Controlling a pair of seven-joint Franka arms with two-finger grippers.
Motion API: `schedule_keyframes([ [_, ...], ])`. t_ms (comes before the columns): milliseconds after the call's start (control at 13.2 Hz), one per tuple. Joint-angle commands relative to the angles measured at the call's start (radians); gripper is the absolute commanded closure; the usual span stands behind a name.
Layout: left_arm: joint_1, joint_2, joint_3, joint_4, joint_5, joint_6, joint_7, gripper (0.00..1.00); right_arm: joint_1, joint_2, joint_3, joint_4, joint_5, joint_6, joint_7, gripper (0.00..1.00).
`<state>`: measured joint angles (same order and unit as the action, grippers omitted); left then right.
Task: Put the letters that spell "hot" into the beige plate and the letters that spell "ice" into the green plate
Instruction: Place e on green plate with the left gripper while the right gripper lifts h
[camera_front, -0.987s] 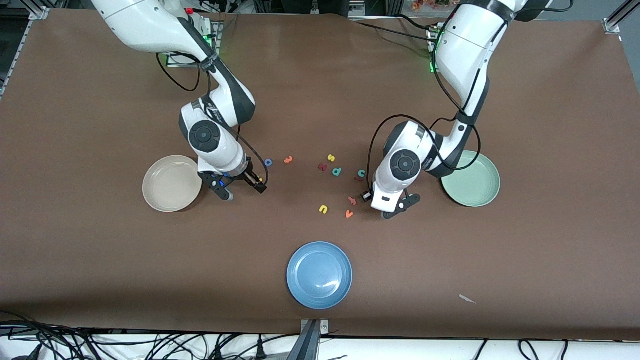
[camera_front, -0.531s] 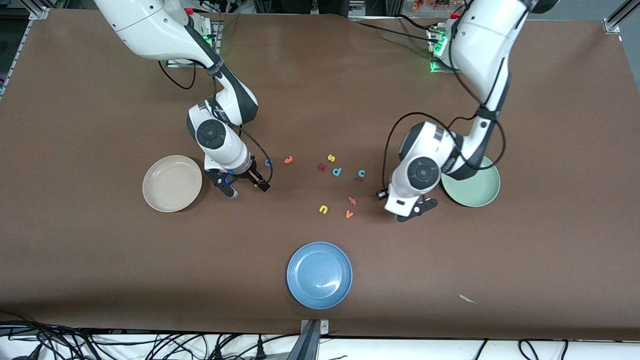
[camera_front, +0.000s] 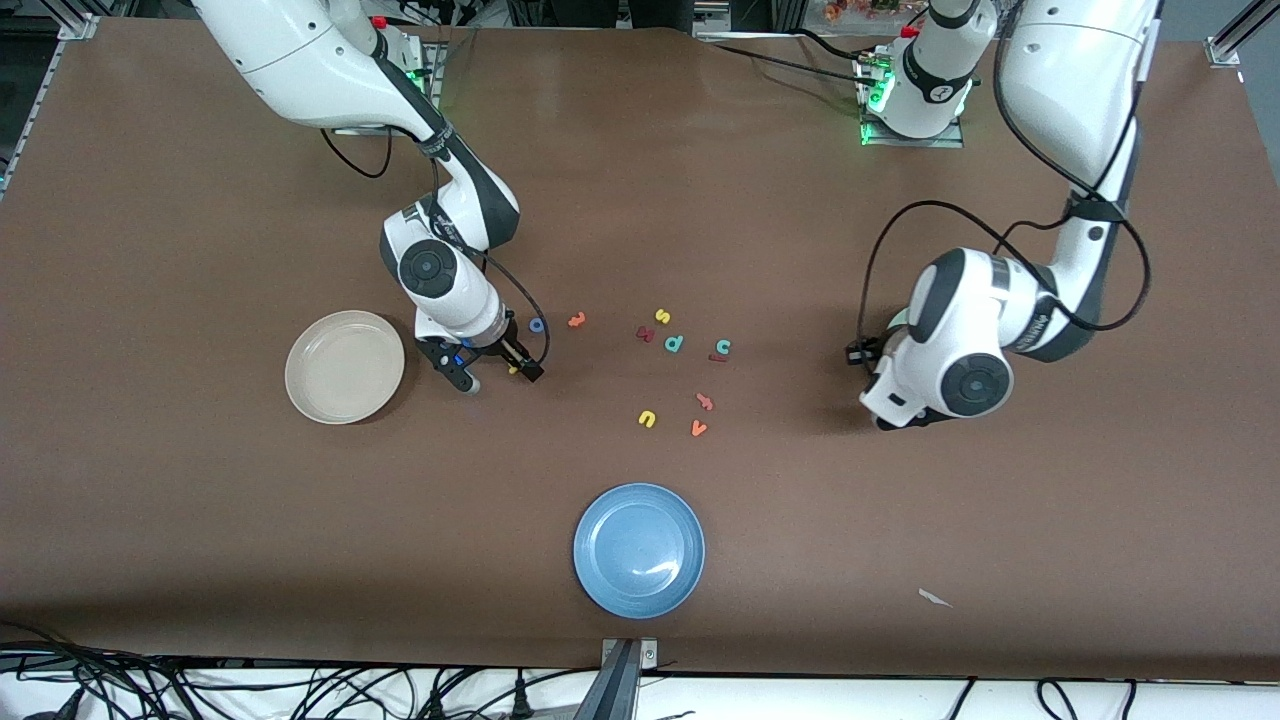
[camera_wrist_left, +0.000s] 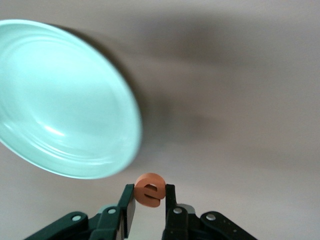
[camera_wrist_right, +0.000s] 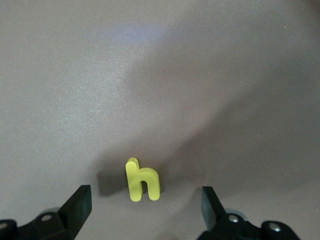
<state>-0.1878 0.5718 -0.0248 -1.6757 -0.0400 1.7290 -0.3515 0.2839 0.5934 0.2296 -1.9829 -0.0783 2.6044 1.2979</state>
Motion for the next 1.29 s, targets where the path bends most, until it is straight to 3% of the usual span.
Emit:
schedule_keyframes([
  [0,0.068,-0.038,-0.011,-0.105,0.070,0.012,0.141,1.00,0.001,0.000,0.004,-0.010,-0.018,0.020,0.030,0.08],
  [228,0.122,-0.020,-0.012,-0.169,0.086,0.122,0.218,0.99,0.001,0.000,0.004,-0.008,-0.018,0.020,0.035,0.14],
  [304,0.131,-0.017,-0.012,-0.188,0.086,0.157,0.236,0.82,0.001,0.000,0.004,-0.008,-0.018,0.020,0.035,0.17],
  [380,0.136,-0.017,-0.012,-0.193,0.086,0.171,0.236,0.45,0.001,0.002,0.004,-0.008,-0.018,0.022,0.037,0.18],
  [456,0.136,-0.018,-0.012,-0.191,0.086,0.172,0.236,0.15,0.001,0.002,0.004,-0.008,-0.018,0.022,0.037,0.19],
  [531,0.134,-0.023,-0.012,-0.190,0.086,0.172,0.236,0.08,0.001,0.002,0.004,-0.008,-0.018,0.022,0.037,0.20],
  [607,0.133,-0.030,-0.014,-0.184,0.086,0.167,0.232,0.02,0.001,0.002,0.004,-0.008,-0.018,0.022,0.037,0.23],
  [759,0.110,-0.075,-0.020,-0.173,0.069,0.161,0.180,0.02,0.001,0.002,0.004,-0.008,-0.018,0.022,0.037,0.27],
  [1139,0.105,-0.079,-0.165,-0.118,-0.038,0.184,-0.143,0.02,0.001,0.002,0.004,-0.008,-0.018,0.022,0.037,0.44],
  [1215,0.103,-0.079,-0.182,-0.118,-0.063,0.236,-0.202,0.02,0.001,0.002,0.004,-0.008,-0.018,0.025,0.037,0.50],
])
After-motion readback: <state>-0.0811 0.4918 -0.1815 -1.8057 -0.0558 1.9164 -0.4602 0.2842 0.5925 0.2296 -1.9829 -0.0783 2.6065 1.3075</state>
